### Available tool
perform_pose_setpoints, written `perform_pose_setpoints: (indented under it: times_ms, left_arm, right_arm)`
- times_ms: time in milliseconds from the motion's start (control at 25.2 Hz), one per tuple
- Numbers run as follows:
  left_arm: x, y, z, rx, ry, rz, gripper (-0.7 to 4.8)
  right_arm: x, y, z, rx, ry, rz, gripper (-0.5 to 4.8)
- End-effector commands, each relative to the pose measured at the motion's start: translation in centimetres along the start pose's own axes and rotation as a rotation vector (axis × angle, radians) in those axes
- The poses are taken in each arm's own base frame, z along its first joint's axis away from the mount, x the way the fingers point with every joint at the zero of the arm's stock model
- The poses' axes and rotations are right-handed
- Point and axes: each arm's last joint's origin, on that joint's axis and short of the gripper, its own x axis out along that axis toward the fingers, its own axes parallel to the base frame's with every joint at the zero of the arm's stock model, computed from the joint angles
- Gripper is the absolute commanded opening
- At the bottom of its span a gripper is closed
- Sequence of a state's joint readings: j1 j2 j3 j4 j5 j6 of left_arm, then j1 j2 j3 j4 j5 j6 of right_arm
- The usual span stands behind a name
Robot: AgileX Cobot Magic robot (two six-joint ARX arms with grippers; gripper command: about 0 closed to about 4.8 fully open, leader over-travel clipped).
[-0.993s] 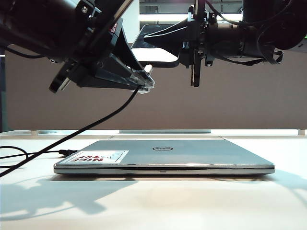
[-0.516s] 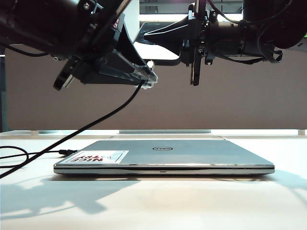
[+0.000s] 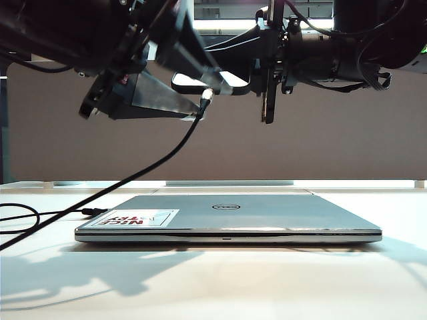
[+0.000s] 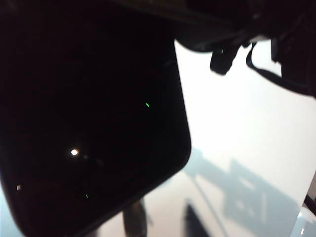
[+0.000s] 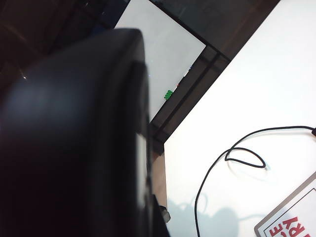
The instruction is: Pick up the charging cable and the phone, plug the charging cable into the charging port on the phone, and finally place them back on the table.
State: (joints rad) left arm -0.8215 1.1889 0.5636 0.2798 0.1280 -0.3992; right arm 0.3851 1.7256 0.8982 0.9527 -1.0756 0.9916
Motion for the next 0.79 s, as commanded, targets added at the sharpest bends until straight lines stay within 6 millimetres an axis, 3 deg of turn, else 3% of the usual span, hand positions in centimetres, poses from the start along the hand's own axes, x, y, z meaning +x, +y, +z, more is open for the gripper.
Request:
perform_pose_setpoints:
  times_ms: [40, 278, 397, 675, 795]
  left_arm:
    - [-0.1, -0.1, 0.0, 0.003, 0.004, 0.0, 2.16]
    - [-0.7, -0.5, 0.9, 0.054, -0.046, -0.019, 2.0]
    - [-1.7, -0.9, 1.6, 0.091, -0.096, -0.035, -0.1]
    - [-3.0, -1.0, 3.5, 0.085, -0.134, -0.014, -0.06]
    - [-4.0, 0.1, 6.6, 0.09, -0.157, 0.083, -0.06]
  right_arm:
    - [-0.7, 0.5, 0.9, -0.047, -0.037, 0.006, -0.04]
    - [-2.7, 0.3, 2.0, -0.022, -0.103, -0.05, -0.05]
    - [-3.9, 0.8, 2.6, -0.029, -0.151, -0.087, -0.05]
    - [-6.1, 1.2, 2.6, -0.002, -0.159, -0.273, -0.05]
    - [-8.6, 1.5, 2.0, 0.076, -0.133, -0.391, -0.05]
